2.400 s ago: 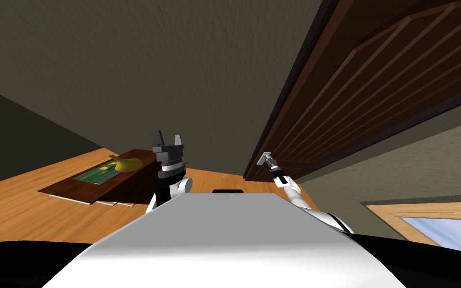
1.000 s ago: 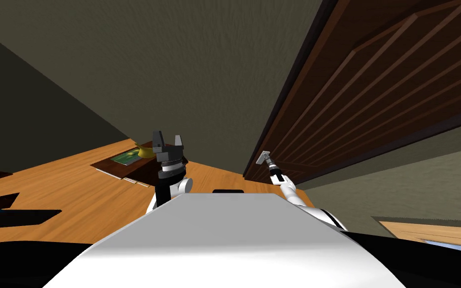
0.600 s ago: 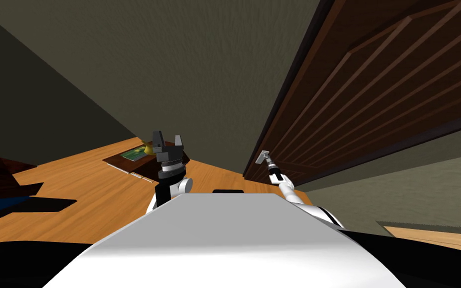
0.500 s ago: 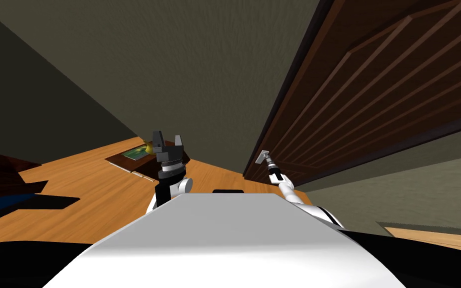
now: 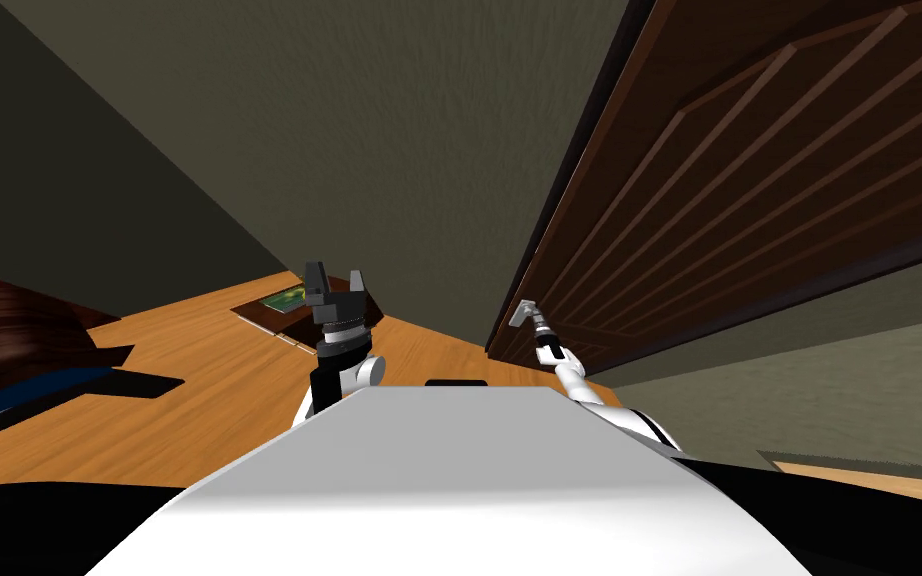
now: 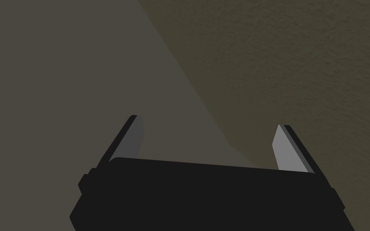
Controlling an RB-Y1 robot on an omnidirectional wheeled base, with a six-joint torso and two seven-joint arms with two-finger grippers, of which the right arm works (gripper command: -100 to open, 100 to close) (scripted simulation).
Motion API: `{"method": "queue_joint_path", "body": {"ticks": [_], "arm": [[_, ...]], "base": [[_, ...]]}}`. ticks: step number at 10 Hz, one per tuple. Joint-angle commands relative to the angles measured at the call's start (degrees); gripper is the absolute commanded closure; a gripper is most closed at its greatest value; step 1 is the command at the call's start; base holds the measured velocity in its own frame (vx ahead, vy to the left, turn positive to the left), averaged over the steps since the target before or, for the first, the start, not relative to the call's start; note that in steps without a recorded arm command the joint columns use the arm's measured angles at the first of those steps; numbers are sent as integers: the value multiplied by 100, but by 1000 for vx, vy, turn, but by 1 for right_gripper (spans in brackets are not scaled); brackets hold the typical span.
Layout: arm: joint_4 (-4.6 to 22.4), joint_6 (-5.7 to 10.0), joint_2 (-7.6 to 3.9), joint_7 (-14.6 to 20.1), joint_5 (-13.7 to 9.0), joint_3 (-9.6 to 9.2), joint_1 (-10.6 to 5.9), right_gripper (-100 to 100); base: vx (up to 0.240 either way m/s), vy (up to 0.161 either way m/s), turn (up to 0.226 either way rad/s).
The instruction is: Pull the door open
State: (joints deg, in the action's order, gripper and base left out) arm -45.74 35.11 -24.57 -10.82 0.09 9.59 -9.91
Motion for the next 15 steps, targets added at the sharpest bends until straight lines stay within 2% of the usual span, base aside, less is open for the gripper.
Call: {"method": "queue_joint_path", "body": {"ticks": [1, 2, 3, 4, 9, 10, 12, 13, 15], "arm": [[-9, -51, 15, 286, -218, -2, -19, 100], [-9, -51, 15, 380, -218, -2, -19, 100], [-19, -8, -33, 52, -44, 2, 5, -100], [-19, -8, -33, 52, -44, 2, 5, -100], [-31, 108, -156, -820, 425, 8, 95, -100], [-31, 108, -156, -873, 425, 8, 95, -100], [-34, 155, -206, -1246, 621, 9, 133, -100], [-34, 155, -206, -1318, 621, 9, 133, -100], [-36, 202, -257, -1687, 823, 11, 172, -100]], "base": [[-87, -62, 115], [-69, -57, 43], [-32, 18, -107], [-5, 70, -65], [0, 88, -98], [-15, 49, -37], [-11, 40, -98], [-13, 40, -32], [-15, 52, -86]]}}
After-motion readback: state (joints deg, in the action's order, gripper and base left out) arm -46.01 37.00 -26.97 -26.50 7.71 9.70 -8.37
